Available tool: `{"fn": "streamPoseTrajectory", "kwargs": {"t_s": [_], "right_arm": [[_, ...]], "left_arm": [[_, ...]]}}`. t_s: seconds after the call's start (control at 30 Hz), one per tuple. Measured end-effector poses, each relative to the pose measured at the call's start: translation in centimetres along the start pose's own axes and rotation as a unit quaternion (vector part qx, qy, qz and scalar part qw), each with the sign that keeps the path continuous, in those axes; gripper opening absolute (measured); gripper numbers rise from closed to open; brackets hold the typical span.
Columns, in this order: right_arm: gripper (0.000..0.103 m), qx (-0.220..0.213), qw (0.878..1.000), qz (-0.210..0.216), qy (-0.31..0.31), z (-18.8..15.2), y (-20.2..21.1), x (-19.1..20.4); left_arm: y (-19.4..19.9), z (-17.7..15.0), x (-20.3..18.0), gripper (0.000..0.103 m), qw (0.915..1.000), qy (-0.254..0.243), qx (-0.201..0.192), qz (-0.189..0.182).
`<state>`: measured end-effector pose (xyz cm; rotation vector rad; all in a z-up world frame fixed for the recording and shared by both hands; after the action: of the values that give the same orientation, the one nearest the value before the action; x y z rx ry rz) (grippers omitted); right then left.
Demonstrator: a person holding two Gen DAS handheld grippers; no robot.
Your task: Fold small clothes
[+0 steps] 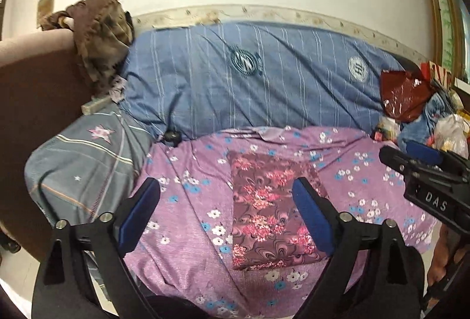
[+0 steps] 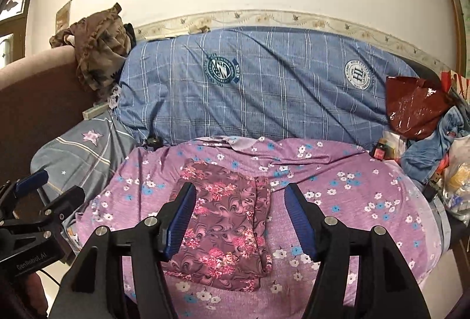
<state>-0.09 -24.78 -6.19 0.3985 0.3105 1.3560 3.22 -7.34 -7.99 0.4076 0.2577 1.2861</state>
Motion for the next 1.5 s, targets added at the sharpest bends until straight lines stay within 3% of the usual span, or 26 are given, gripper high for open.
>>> {"fn": "streamPoseTrajectory", "kwargs": {"t_s": [0.1, 0.3, 0.47, 0.7, 0.9, 1.5], "right_arm": [[0.066, -0.005, 1.000, 0.001, 0.005, 0.2, 1.1, 0.2], [0.066, -0.008, 1.000, 0.006, 0.003, 0.2, 2.6, 0.1], [0.066, -0.009, 1.000, 0.008, 0.000, 0.2, 3.6, 0.0], [0.067, -0.014, 1.000, 0.008, 0.000, 0.3, 4.2, -0.1], [0.067, -0.013, 1.000, 0.008, -0.001, 0.1, 4.1, -0.2], [0.067, -0.002, 1.000, 0.008, 0.009, -0.8, 3.0, 0.2]], "left_arm": [[1.0, 0.6, 0.4, 0.103, 0.9996, 0.005, -0.013, 0.022], [3.3, 1.4, 0.9, 0.103, 0.9964, 0.016, -0.059, 0.058], [4.2, 1.9, 1.0, 0.103, 0.9940, 0.014, -0.071, 0.082], [4.6, 2.0, 1.1, 0.103, 0.9945, 0.030, -0.066, 0.076], [3.9, 1.6, 1.4, 0.103, 0.9940, 0.033, -0.048, 0.093], [2.8, 0.8, 0.5, 0.103, 0.9967, 0.028, -0.029, 0.071]]}}
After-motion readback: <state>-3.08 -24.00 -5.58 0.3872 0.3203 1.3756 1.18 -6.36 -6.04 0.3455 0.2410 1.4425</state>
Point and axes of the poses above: each gripper's, at about its wrist camera, not at the fingertips, and y roughly against the way its jaws point, x to its left, z to its top, the point moved 8 cm from there along -y, roughly the way its jaws point, and after that the axes turned 2 degrees about z, right-handed, at the moved point
